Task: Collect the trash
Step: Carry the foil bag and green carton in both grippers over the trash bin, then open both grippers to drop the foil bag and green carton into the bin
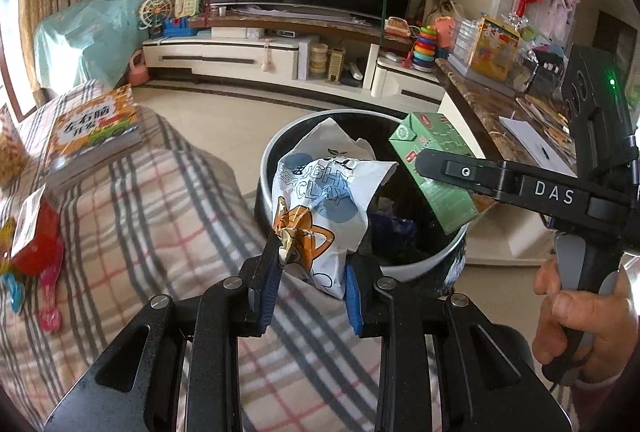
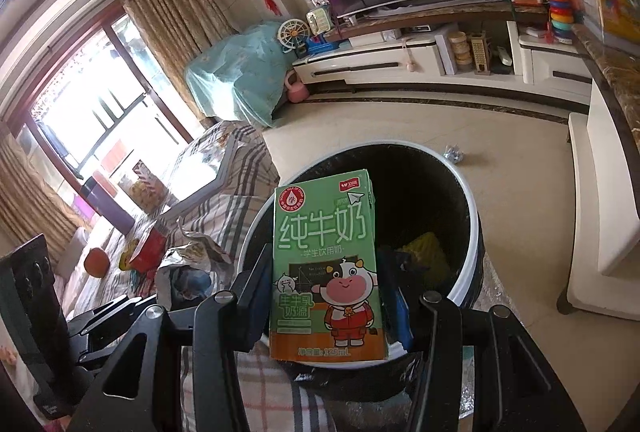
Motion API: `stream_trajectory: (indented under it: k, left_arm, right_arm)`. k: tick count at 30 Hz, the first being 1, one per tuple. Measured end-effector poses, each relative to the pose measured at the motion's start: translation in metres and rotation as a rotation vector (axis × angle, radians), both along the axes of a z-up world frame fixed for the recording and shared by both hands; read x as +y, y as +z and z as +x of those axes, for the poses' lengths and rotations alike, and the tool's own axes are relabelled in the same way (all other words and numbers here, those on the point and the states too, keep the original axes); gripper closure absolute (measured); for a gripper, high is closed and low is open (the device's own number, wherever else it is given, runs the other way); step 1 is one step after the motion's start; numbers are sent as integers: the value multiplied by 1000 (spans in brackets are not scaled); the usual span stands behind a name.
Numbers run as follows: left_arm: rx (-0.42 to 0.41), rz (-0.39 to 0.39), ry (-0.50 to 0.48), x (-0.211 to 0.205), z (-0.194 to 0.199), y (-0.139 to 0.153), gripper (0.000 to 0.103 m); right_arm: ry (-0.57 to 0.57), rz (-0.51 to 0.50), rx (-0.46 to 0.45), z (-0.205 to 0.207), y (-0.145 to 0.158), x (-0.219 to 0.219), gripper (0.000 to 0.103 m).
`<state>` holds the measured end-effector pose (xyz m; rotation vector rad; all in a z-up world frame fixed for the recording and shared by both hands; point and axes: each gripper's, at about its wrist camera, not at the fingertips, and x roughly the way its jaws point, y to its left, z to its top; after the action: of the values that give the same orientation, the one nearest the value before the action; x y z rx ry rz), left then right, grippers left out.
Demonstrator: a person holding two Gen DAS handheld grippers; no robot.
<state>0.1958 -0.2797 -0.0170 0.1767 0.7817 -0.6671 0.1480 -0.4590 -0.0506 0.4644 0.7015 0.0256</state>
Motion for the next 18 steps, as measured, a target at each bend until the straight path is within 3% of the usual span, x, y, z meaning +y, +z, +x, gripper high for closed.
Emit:
stream_trajectory:
  k: [18]
  left_arm:
    - [15,27,-21,-26,12,-4,77]
  right_arm:
    - [-10,7,11,14,-6,-11,53]
